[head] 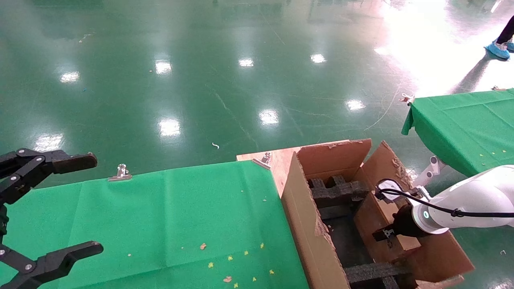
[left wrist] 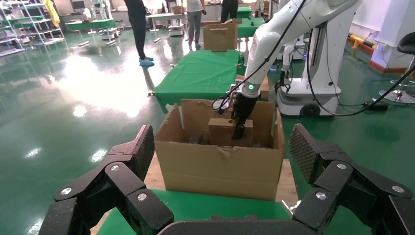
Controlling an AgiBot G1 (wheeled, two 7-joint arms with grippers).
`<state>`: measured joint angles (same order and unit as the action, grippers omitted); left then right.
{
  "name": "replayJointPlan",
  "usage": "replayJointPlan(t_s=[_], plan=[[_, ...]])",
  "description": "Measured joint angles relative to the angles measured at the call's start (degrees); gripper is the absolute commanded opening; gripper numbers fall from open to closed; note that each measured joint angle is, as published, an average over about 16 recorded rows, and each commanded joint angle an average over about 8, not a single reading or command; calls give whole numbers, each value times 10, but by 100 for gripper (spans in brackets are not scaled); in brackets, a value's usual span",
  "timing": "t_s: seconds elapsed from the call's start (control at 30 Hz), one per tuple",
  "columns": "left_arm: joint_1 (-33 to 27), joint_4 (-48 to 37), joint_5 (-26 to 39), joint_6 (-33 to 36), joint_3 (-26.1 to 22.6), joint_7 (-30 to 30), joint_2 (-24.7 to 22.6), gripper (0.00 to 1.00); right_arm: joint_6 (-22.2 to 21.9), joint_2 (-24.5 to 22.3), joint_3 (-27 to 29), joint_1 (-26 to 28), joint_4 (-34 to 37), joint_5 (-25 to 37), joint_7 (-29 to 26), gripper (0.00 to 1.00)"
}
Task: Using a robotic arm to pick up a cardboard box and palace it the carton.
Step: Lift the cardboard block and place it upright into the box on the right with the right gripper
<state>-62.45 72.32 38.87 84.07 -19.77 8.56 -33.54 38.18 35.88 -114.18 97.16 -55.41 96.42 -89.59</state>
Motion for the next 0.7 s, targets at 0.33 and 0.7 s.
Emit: replayJointPlan(t_s=[0.33,0.7], plan=[[0,0,0,0,0,0,0,100,-4,-2,1,6,-2,5,1,100],[0,0,0,0,0,0,0,100,-5,-6,3,17,-11,12,-2,100]])
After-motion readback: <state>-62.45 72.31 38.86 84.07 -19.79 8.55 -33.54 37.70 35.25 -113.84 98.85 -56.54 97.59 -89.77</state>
